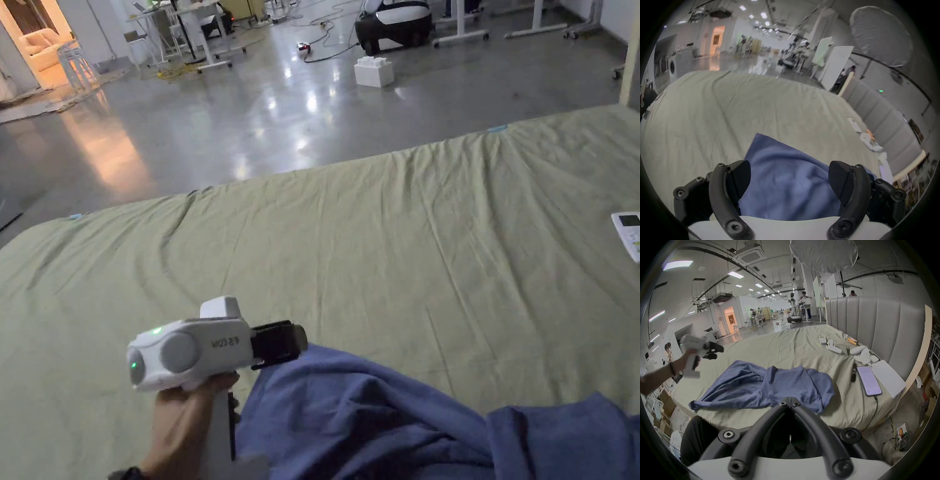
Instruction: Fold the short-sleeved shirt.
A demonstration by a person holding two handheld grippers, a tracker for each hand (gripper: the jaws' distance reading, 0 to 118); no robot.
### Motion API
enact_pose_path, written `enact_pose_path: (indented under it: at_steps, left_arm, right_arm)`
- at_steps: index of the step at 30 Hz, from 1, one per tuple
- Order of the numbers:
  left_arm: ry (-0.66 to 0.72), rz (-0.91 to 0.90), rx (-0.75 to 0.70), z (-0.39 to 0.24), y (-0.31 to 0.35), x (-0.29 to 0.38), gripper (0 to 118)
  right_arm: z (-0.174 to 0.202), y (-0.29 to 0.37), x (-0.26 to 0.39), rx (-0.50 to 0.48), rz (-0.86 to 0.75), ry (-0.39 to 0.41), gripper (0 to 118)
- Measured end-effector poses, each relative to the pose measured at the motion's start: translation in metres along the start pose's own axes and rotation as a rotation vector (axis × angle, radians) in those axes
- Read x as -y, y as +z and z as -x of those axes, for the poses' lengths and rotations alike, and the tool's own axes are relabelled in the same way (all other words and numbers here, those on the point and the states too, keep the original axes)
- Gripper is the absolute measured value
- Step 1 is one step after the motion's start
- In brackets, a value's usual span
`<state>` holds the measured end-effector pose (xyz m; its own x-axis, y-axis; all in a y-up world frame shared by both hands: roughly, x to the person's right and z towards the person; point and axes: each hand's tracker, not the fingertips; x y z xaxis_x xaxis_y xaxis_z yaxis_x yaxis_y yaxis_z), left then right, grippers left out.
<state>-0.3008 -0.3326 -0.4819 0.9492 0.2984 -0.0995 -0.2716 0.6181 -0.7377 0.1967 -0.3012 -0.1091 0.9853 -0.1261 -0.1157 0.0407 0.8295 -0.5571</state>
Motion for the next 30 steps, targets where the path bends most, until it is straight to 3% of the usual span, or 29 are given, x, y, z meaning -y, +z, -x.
enact_pose_path:
  at_steps: [3, 5, 8, 9, 11, 12, 13, 14, 17, 23, 24, 25, 26, 27, 28, 30]
  left_arm:
    - [-0.047, 0.037, -0.138, 0.004, -0.052, -0.019, 87]
    - [-0.034, 0.066, -0.101, 0.013, -0.059, -0.019, 87]
    - [-0.046, 0.114, -0.170, 0.015, -0.077, -0.010, 83]
    - [-0.062, 0.121, -0.170, 0.011, -0.078, -0.006, 76]
    - [-0.139, 0.103, -0.161, -0.003, -0.080, 0.003, 46]
    - [-0.174, 0.132, -0.172, -0.015, -0.083, 0.009, 38]
    - [-0.195, 0.148, -0.156, -0.021, -0.087, 0.014, 38]
    - [-0.217, 0.163, -0.144, -0.027, -0.093, 0.018, 12]
    - [-0.206, 0.176, -0.186, -0.035, -0.091, 0.019, 10]
    - [-0.096, 0.278, -0.142, -0.016, -0.104, -0.006, 10]
    - [-0.112, 0.274, -0.150, -0.017, -0.105, -0.007, 9]
    - [-0.131, 0.280, -0.155, -0.019, -0.106, -0.008, 9]
    - [-0.157, 0.286, -0.166, -0.022, -0.107, -0.009, 9]
    - [-0.178, 0.290, -0.175, -0.025, -0.107, -0.007, 9]
    - [-0.203, 0.277, -0.198, -0.026, -0.107, -0.008, 9]
    - [-0.190, 0.279, -0.201, -0.024, -0.108, -0.011, 9]
  right_arm:
    - [-0.003, -0.002, 0.002, 0.027, 0.028, 0.011, 0]
    - [-0.006, -0.003, 0.003, 0.045, 0.049, 0.013, 0]
    - [-0.011, -0.005, 0.007, 0.058, 0.058, -0.006, 0]
    - [-0.012, -0.007, 0.008, 0.063, 0.067, -0.021, 0]
    - [-0.015, -0.012, 0.013, 0.054, 0.073, -0.035, 0]
    - [-0.015, -0.015, 0.014, 0.052, 0.080, -0.037, 0]
    - [-0.015, -0.018, 0.014, 0.052, 0.086, -0.034, 0]
    - [-0.015, -0.021, 0.014, 0.051, 0.088, -0.026, 0]
    - [-0.019, -0.027, 0.007, 0.060, 0.078, -0.021, 0]
    - [-0.048, -0.060, -0.022, 0.083, 0.053, -0.104, 1]
    - [-0.054, -0.069, -0.030, 0.097, 0.061, -0.100, 7]
    - [-0.061, -0.082, -0.041, 0.113, 0.073, -0.094, 25]
    - [-0.068, -0.098, -0.054, 0.124, 0.111, -0.093, 64]
    - [-0.075, -0.111, -0.063, 0.122, 0.094, -0.095, 89]
    - [-0.082, -0.122, -0.070, 0.120, 0.075, -0.097, 97]
    - [-0.099, -0.160, -0.087, 0.126, 0.154, -0.124, 94]
